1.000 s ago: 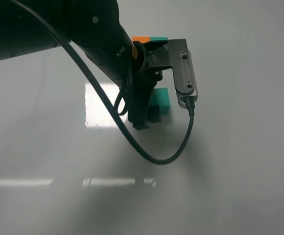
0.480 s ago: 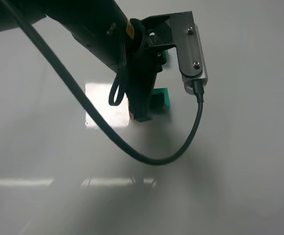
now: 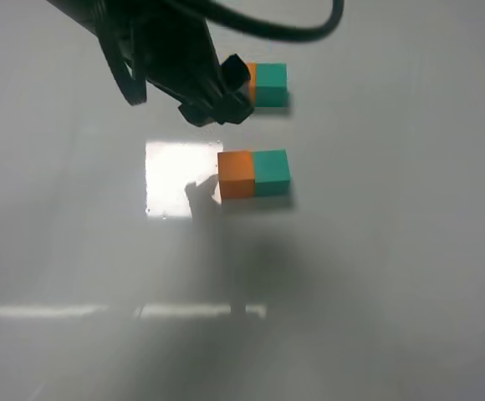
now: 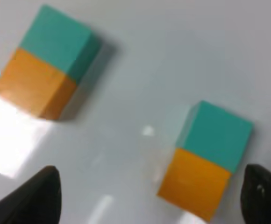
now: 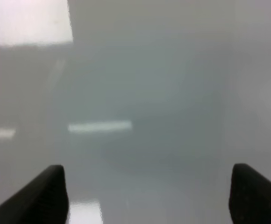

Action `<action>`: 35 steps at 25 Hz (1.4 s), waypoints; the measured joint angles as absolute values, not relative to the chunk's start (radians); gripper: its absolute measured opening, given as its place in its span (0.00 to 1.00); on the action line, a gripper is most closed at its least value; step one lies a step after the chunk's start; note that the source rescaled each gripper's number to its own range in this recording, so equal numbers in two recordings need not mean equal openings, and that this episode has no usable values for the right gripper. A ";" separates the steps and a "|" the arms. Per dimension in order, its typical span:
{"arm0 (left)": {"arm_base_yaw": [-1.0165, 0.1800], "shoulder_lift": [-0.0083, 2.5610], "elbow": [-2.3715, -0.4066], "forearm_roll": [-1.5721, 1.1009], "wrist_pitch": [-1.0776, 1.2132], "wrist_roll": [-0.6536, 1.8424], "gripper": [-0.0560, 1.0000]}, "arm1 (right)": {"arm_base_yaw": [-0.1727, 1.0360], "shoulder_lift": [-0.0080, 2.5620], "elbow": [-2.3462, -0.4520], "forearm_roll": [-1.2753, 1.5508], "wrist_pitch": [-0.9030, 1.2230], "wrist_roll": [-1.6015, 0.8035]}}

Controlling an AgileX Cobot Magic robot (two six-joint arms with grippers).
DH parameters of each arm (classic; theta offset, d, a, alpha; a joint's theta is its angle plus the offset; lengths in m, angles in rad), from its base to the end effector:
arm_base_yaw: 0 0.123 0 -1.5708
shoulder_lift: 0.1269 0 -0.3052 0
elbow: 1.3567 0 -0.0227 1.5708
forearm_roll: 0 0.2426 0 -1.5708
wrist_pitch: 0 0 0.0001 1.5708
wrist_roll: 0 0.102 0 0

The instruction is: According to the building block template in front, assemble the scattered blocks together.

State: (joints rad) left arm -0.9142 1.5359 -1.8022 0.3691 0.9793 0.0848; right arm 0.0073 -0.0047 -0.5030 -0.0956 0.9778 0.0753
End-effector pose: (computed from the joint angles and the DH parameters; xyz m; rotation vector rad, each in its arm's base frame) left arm 0.2247 -0.2415 0.4777 1.0682 1.8468 -0.0329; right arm -0.0203 -0.0082 0.2771 0.0664 1.9496 -0.0581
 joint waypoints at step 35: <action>-0.186 0.157 -0.696 0.079 1.157 -0.103 0.82 | 0.007 -0.005 -0.503 -0.095 0.978 0.075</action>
State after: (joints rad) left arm -0.1864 0.1569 -0.6964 0.0788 1.1570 -0.1030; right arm 0.0073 -0.0047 -0.5030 -0.0952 0.9778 0.0754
